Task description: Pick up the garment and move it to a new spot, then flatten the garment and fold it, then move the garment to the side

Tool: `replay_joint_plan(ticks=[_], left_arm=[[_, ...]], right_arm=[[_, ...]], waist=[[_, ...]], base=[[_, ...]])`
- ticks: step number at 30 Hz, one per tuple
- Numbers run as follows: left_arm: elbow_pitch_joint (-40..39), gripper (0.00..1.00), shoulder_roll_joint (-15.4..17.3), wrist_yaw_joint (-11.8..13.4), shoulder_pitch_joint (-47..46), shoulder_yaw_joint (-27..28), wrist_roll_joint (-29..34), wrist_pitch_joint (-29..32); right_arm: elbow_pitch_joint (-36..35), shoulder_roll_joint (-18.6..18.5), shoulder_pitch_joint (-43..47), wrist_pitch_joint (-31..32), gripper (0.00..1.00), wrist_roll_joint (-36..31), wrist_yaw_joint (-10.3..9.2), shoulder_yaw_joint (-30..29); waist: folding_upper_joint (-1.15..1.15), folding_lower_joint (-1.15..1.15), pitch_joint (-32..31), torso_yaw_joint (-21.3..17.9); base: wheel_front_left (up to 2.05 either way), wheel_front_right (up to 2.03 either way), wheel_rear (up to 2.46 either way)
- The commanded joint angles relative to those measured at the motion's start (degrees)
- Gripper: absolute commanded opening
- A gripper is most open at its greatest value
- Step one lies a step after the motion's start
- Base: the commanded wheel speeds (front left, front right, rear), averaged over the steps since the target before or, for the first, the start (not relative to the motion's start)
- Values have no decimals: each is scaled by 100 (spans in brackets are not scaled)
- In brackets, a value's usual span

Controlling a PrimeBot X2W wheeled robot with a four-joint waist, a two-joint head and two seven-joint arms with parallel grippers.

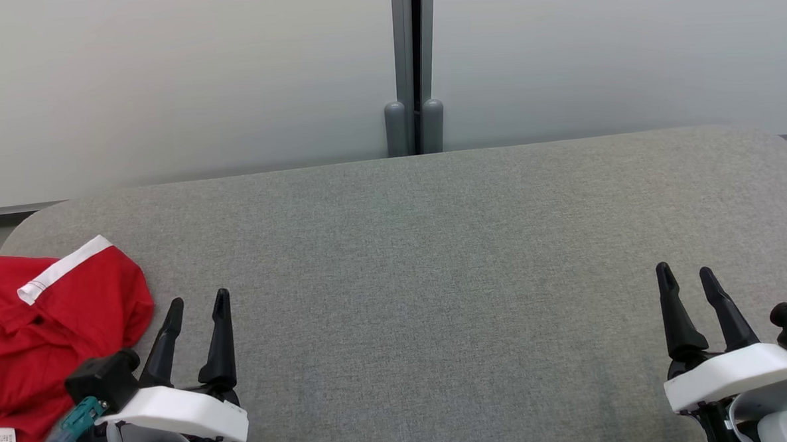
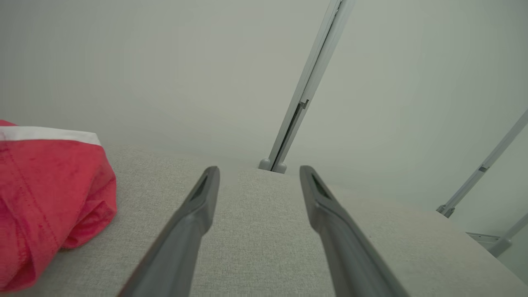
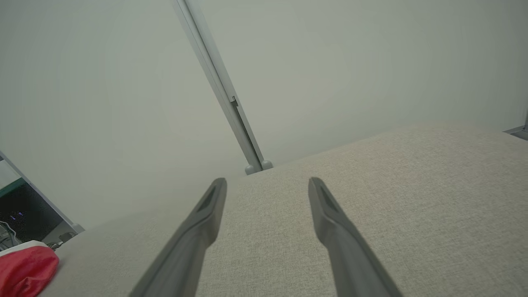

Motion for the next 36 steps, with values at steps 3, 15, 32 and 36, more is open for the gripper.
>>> replay_joint_plan(ticks=[3,15,32,36], left_arm=[[28,100,46,39,-29,-7,255,-74],[321,100,45,123,-37,-35,878,-230],[582,100,4,283,-112,2,1531,-422],[629,100,-5,317,-123,12,1675,-464]], right_arm=[[20,-48,-53,-67,100,-248,3,24],[149,-49,-7,-183,100,-857,3,69],[228,-76,10,-272,100,-1352,3,222],[232,-86,19,-294,100,-1473,3,253]], waist=[[0,0,-8,3],[0,0,-27,28],[0,0,-30,43],[0,0,-24,58]], base=[[0,0,0],[0,0,0],[0,0,0],[0,0,0]])
